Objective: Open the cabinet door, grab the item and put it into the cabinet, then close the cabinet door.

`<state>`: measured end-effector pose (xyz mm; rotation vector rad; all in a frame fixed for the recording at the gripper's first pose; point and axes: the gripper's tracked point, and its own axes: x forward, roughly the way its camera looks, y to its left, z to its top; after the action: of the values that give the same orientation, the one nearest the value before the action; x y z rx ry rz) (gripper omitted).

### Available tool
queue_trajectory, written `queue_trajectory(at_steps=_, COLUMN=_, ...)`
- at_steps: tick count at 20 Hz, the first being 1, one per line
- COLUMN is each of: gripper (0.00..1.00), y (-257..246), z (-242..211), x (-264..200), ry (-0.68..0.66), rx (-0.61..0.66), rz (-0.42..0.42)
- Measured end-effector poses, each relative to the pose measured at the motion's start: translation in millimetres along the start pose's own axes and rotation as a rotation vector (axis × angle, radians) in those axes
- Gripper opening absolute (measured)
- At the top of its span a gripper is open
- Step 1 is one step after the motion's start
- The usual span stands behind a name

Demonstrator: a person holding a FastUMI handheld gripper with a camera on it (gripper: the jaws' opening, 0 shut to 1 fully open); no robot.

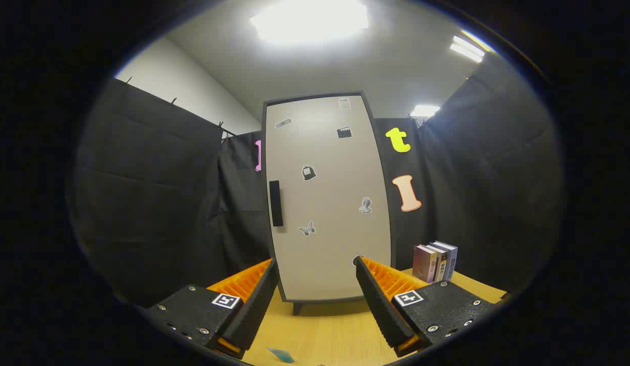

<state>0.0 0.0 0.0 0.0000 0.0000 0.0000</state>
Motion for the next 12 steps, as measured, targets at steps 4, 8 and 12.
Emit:
queue_trajectory(at_steps=4, gripper=0.94, y=4.0, z=2.1, x=-2.5, ry=-0.006, rx=0.000, rz=0.011)
queue_trajectory(at_steps=8, gripper=0.94, y=1.5, z=2.7, x=-1.6, ry=-0.012, rx=-0.005, rz=0.005)
queue_trajectory(at_steps=12, gripper=0.94, y=-0.8, z=1.5, x=0.0, ry=-0.010, rx=0.007, rz=-0.003)
